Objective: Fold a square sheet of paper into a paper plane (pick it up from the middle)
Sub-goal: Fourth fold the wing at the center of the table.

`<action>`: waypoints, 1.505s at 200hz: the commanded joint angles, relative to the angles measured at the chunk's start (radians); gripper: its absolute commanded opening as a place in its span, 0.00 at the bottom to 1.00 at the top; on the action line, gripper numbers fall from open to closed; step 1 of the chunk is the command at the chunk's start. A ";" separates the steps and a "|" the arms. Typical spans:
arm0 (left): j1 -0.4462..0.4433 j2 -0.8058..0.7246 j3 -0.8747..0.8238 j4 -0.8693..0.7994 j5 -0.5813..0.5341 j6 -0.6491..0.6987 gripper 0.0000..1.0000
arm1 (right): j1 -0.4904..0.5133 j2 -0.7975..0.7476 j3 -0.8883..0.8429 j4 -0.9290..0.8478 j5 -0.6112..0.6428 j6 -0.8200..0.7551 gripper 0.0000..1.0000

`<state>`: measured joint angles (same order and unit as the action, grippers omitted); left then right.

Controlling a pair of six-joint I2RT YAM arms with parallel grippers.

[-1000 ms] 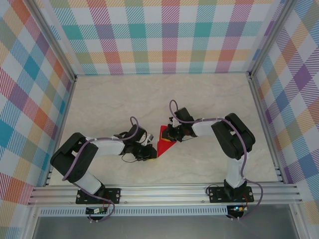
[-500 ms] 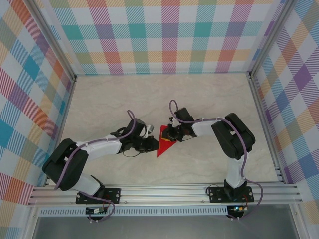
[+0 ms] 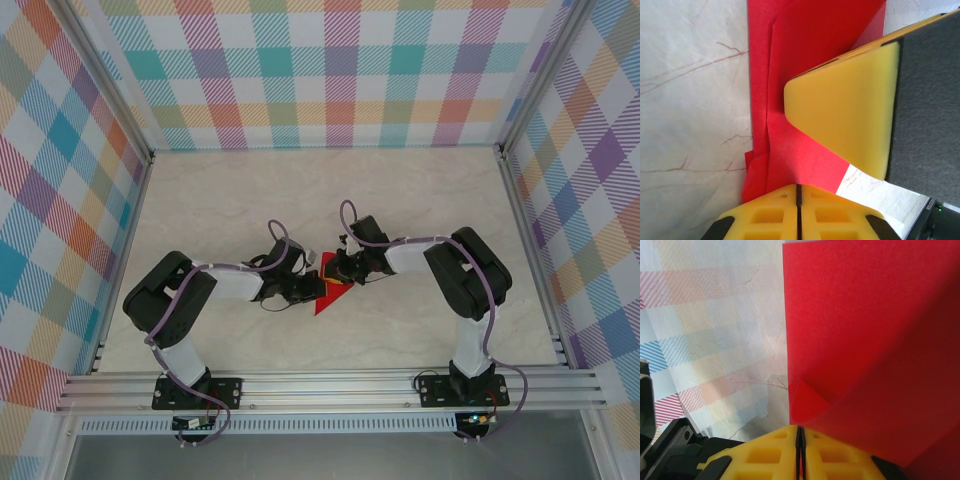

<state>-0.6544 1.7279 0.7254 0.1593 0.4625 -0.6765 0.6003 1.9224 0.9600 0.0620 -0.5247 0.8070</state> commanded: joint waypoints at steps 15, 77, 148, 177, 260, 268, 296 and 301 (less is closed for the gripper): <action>-0.007 0.033 -0.032 -0.144 -0.168 0.015 0.04 | -0.007 -0.011 0.075 -0.150 0.032 -0.055 0.12; -0.007 0.024 -0.093 -0.087 -0.144 0.006 0.03 | -0.047 -0.222 0.037 -0.211 0.133 -0.059 0.16; -0.008 0.025 -0.132 -0.065 -0.126 0.001 0.03 | -0.032 -0.232 -0.100 -0.031 0.040 0.009 0.10; -0.008 0.035 -0.135 -0.070 -0.127 0.008 0.03 | -0.001 -0.168 -0.057 -0.031 0.025 -0.002 0.09; -0.008 0.043 -0.171 -0.093 -0.139 0.029 0.02 | -0.012 -0.035 0.023 -0.098 0.130 -0.049 0.09; -0.008 0.043 -0.176 -0.096 -0.144 0.036 0.02 | -0.016 -0.026 0.035 -0.108 0.143 -0.052 0.09; -0.008 0.051 -0.178 -0.106 -0.149 0.051 0.02 | -0.029 -0.007 0.061 -0.122 0.150 -0.059 0.10; -0.008 0.054 -0.178 -0.104 -0.151 0.051 0.02 | -0.031 -0.004 0.064 -0.124 0.152 -0.060 0.10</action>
<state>-0.6609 1.7061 0.6250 0.3172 0.4332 -0.6647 0.5880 1.8931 0.9863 -0.0376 -0.4156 0.7765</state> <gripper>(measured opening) 0.046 0.094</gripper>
